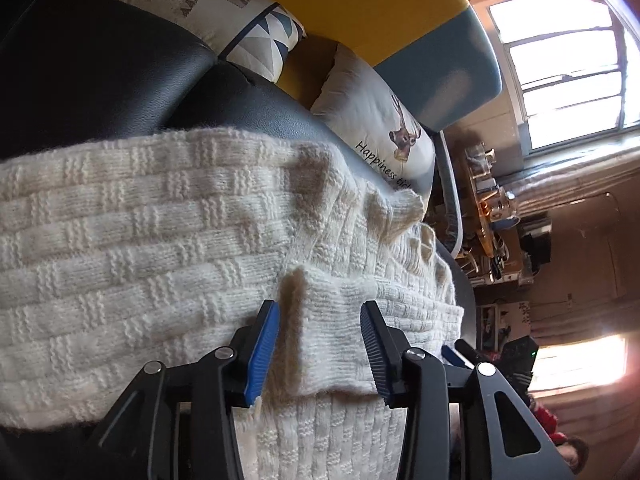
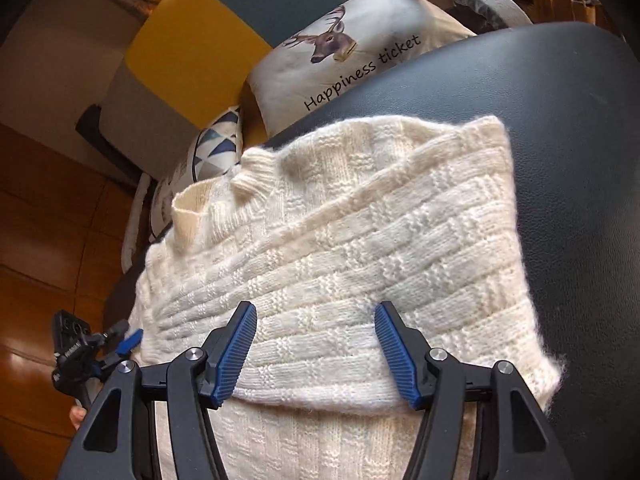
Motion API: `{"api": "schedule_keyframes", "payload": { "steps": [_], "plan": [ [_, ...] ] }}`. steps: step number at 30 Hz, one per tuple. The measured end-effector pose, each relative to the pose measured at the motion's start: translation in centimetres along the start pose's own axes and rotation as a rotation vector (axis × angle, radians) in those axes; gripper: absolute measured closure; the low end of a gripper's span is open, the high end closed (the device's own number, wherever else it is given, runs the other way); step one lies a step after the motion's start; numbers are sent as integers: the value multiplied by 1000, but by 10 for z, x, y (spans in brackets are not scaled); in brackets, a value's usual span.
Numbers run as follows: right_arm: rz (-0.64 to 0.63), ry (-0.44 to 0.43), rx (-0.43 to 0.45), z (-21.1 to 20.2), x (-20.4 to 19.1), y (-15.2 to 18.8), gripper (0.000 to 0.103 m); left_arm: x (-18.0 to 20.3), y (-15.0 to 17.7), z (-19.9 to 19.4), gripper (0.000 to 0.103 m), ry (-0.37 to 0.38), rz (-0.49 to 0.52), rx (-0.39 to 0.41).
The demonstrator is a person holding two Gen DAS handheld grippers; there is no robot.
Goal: Fold clothes
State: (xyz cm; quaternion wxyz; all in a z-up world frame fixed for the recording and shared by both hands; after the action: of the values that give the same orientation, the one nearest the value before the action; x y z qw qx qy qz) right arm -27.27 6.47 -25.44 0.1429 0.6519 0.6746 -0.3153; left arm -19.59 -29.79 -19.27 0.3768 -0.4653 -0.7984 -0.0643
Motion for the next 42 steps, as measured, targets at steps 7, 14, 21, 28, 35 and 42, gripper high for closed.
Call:
{"api": "schedule_keyframes", "payload": {
  "steps": [7,14,21,28,35,42],
  "plan": [
    [-3,5,82,-25,3,-10,40,19,-8,3,96,-73,79,84],
    [112,20,104,-32,39,-15,40,8,-15,22,96,-244,144,51],
    [251,-164,165,-68,60,-18,40,26,-25,6,96,-197,165,129],
    [405,-322,99,-73,81,38,39,40,-29,11,96,-176,181,120],
    [452,-361,289,-62,74,21,38,41,-29,5,96,-168,153,125],
    [498,-226,393,-62,90,28,41,30,-23,24,96,-300,230,76]
  ]
}}
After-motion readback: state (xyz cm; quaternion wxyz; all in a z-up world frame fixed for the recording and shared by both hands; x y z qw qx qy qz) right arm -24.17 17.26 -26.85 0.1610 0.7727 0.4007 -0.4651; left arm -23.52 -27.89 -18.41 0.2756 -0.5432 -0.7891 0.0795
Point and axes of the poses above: each gripper's, at about its wrist camera, not at the fingertips, and z roughly the way its jaws point, x to its right, y to its underside, the point moved 7 cm from there along z, roughly the way its jaws point, and after that the axes turned 4 degrees about z, right-handed, at the moved point
